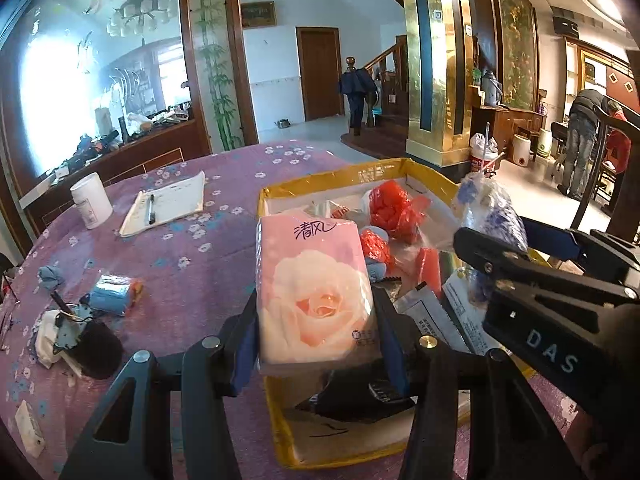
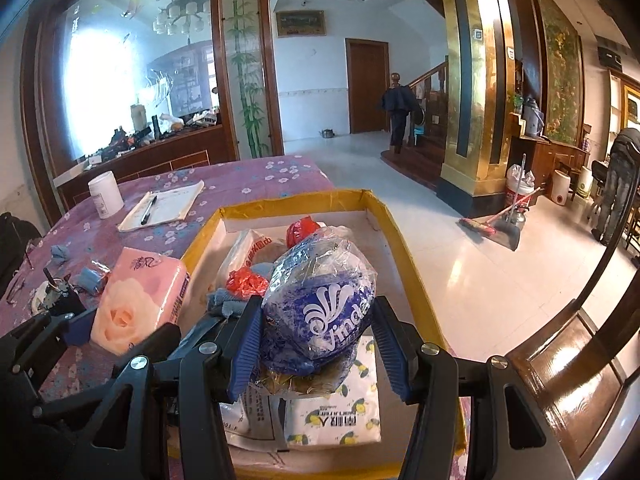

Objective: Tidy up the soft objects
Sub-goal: 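Lower both items into the box and open both tools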

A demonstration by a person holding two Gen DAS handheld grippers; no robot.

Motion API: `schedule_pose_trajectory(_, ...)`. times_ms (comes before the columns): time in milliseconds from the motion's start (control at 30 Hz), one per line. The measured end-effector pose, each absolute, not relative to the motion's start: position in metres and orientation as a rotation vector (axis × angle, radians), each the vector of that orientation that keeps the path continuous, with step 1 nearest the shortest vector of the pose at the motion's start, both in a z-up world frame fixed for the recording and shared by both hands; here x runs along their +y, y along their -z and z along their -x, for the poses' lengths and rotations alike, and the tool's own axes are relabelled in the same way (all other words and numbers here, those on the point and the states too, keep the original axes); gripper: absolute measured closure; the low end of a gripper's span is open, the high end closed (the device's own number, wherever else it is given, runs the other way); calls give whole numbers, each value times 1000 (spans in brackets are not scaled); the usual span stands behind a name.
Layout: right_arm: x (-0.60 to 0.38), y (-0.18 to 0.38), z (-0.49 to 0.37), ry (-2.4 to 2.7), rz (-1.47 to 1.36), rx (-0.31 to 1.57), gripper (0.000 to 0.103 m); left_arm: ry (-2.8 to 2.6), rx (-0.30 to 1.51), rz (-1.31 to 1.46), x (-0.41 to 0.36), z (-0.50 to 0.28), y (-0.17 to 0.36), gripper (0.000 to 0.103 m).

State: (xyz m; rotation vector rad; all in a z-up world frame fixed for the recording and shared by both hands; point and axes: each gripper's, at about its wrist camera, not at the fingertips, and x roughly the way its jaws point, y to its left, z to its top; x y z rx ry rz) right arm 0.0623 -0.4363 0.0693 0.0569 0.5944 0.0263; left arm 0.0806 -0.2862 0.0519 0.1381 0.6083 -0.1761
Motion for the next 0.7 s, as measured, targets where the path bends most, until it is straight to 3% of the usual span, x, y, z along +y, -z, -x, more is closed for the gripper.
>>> schedule_pose_trajectory(700, -428, -55, -87, -22, -27, 653, 45, 212, 632, -149, -293, -86, -41, 52)
